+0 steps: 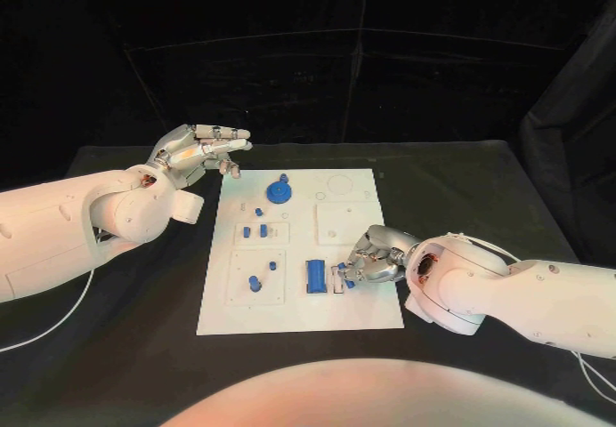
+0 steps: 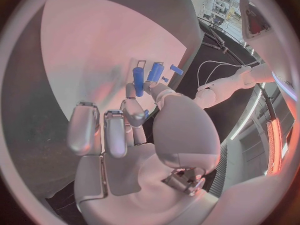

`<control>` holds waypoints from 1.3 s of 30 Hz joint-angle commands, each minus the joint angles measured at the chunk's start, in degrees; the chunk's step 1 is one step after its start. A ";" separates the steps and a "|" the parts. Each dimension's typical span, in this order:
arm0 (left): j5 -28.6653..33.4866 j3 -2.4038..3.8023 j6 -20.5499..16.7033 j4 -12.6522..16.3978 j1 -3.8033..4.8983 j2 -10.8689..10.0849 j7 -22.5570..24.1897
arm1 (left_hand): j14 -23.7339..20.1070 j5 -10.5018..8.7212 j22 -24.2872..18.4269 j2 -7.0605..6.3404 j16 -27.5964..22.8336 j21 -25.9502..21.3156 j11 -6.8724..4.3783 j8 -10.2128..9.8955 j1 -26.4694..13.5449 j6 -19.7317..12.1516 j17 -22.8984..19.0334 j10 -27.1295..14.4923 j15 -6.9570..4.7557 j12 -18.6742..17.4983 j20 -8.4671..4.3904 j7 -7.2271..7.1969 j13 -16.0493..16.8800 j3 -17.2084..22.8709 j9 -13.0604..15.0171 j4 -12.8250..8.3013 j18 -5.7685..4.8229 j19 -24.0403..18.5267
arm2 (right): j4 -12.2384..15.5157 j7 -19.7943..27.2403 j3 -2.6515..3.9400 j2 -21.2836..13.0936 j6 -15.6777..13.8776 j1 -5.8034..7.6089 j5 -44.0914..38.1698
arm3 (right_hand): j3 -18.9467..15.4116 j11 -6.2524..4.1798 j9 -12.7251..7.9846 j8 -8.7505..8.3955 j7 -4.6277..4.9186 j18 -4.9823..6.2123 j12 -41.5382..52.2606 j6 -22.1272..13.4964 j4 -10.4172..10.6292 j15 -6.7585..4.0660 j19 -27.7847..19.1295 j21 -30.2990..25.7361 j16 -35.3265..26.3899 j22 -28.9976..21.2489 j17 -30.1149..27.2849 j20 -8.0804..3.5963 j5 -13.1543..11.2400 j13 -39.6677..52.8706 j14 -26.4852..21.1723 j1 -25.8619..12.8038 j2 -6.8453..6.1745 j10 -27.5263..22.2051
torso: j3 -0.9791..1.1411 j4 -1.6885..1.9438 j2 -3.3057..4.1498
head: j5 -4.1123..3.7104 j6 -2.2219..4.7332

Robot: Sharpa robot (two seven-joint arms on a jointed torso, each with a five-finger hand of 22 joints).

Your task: Assemble the parts on the task board

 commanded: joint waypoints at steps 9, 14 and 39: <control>0.21 0.05 0.67 0.16 0.09 0.00 0.02 | -0.30 0.12 -0.06 0.55 0.31 -0.36 -0.10 0.29 -0.01 -0.18 -0.05 -0.49 0.01 0.34 0.24 0.25 -0.06 -0.19 -0.07 0.03 0.76 -0.30 | -0.57 -1.73 0.01 1.18 0.79 0.06 2.47 | -0.24 -0.29 0.45 0.76 -0.38 -0.96 2.08 1.15 0.53 -0.59 0.47 0.47 0.35 0.25 4.15 -0.09 0.36 1.76 4.01 -1.27 0.07 1.17 | 0.01 0.04 -0.03 | -0.11 -0.03; 0.21 0.05 0.69 0.15 0.09 0.02 -0.01 | -0.30 0.12 -0.06 0.55 0.31 -0.36 -0.10 0.29 -0.01 -0.18 -0.05 -0.49 0.01 0.34 0.24 0.25 -0.06 -0.19 -0.07 0.03 0.76 -0.30 | -1.06 -1.97 0.01 1.81 1.30 0.06 2.21 | -0.36 -0.39 0.60 0.87 -0.49 -0.99 2.44 1.37 0.69 -0.67 0.52 0.55 0.51 0.41 4.40 -0.17 0.10 2.11 4.06 -1.66 0.18 1.38 | 0.00 0.08 -0.02 | -0.03 -0.02; 0.21 0.05 0.75 0.15 0.10 0.01 -0.17 | -0.30 0.12 -0.06 0.55 0.31 -0.36 -0.10 0.29 -0.01 -0.18 -0.05 -0.49 0.01 0.34 0.24 0.25 -0.06 -0.19 -0.07 0.03 0.76 -0.30 | -2.14 -3.09 0.01 2.90 2.06 0.07 -0.61 | -5.96 -0.17 1.45 0.67 -0.27 -0.90 1.93 1.33 2.62 -0.56 0.26 0.15 0.17 -0.18 3.98 -0.17 -6.71 2.29 3.92 -6.14 -0.95 1.35 | 0.04 -0.01 -0.05 | 0.02 -0.10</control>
